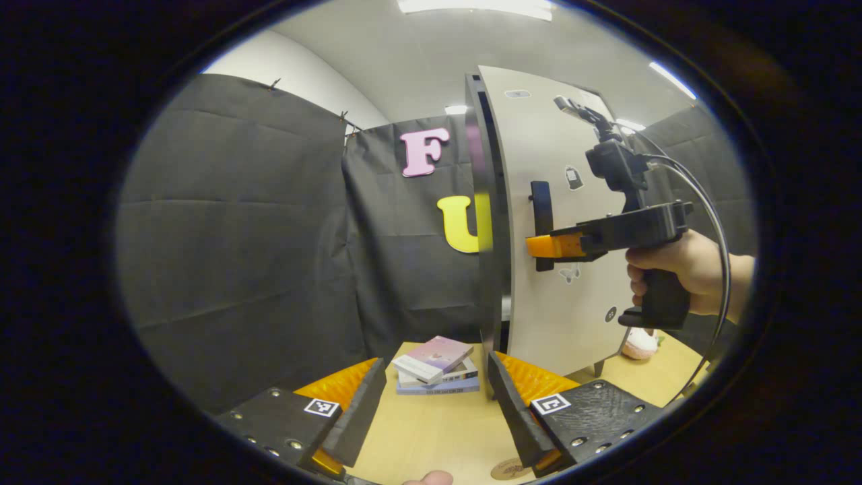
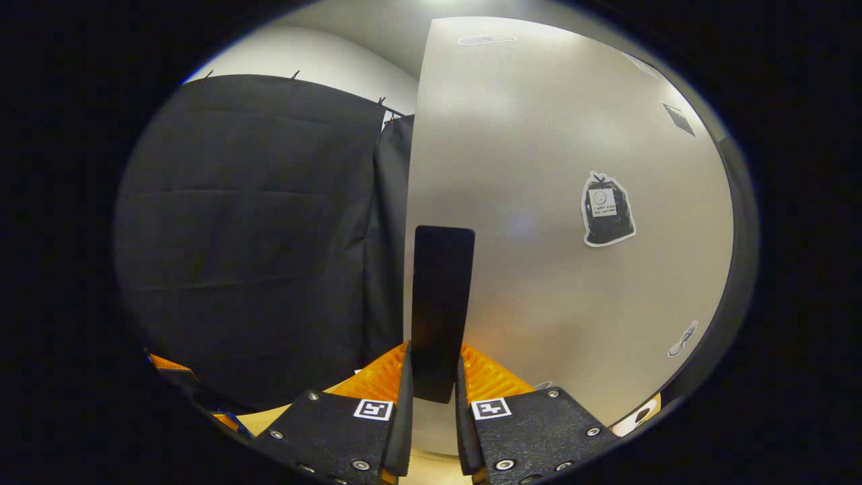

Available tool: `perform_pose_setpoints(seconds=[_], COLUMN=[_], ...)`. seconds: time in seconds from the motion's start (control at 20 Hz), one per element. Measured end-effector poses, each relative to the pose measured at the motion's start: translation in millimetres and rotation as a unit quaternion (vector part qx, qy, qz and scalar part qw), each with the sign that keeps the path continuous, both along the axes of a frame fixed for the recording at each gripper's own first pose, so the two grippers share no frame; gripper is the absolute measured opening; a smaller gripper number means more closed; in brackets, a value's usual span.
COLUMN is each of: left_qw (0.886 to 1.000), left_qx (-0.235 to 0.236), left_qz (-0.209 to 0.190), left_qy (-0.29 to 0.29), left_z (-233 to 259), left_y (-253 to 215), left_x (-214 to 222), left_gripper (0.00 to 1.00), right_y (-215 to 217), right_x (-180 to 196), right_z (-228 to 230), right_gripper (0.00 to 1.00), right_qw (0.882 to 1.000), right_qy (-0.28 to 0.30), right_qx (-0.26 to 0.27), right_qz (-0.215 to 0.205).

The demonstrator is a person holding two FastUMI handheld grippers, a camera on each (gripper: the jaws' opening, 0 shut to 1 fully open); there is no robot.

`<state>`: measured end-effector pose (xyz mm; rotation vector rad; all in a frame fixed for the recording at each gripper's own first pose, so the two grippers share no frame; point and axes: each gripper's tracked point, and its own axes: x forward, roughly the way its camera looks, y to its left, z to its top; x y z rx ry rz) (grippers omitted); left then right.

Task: Open the cabinet door with the right hand, grasp the bottle in the cabinet with the left hand and place it on the coaster, then close the cabinet door with the right hand.

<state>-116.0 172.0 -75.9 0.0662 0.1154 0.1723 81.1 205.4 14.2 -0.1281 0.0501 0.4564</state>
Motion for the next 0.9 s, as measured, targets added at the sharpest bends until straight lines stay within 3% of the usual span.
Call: perform_pose_setpoints(seconds=[0.3, 0.35, 0.4, 0.9], left_qw=[1.000, 1.000, 1.000, 1.000], left_qx=[0.015, 0.016, 0.015, 0.002], left_qz=[0.004, 0.005, 0.006, 0.004], left_qy=[-0.010, -0.010, -0.012, -0.011], left_z=[10.0, 10.1, 11.4, 6.0], left_y=[-7.8, -9.5, -12.0, -41.5], left_x=[2.5, 3.3, 5.4, 22.4], left_gripper=[0.87, 0.92, 0.87, 0.87], right_y=[-21.8, -25.7, -26.8, -45.8], right_x=[-40.6, -48.6, -50.6, -72.9], right_z=[1.0, 2.2, 2.5, 0.0], right_gripper=[0.27, 0.27, 0.27, 0.28], right_qw=[1.000, 1.000, 1.000, 0.997], right_qy=[0.011, 0.012, 0.013, 0.017], right_qx=[0.000, 0.000, 0.000, -0.005], right_qz=[0.019, 0.022, 0.024, 0.069])
